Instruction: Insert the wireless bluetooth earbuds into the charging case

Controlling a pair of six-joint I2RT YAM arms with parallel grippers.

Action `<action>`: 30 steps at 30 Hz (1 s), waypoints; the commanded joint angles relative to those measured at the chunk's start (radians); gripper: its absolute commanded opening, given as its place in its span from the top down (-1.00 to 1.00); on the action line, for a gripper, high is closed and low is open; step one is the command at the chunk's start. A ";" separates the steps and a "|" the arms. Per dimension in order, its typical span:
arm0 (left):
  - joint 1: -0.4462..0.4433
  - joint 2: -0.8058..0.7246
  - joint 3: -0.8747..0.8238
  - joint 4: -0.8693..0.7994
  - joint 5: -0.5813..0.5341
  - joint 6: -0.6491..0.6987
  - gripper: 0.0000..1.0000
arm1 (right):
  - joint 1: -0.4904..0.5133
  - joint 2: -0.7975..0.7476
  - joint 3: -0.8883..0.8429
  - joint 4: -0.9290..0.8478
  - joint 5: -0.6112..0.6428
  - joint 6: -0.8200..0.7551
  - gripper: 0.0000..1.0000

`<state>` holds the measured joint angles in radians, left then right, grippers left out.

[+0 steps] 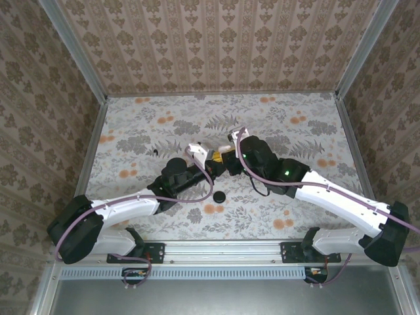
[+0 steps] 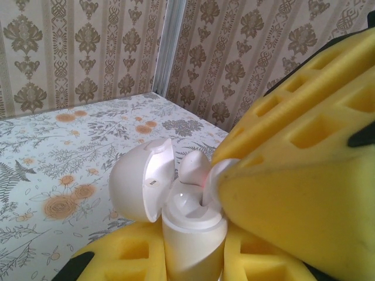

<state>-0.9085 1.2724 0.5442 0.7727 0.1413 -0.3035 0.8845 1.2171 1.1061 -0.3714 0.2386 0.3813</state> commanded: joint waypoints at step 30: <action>-0.002 -0.010 0.030 0.086 0.007 -0.034 1.00 | -0.027 0.040 0.238 -0.246 -0.158 0.154 0.15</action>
<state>-0.9085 1.2724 0.5476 0.8162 0.1413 -0.3222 0.8619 1.2747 1.2968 -0.5747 0.0963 0.5278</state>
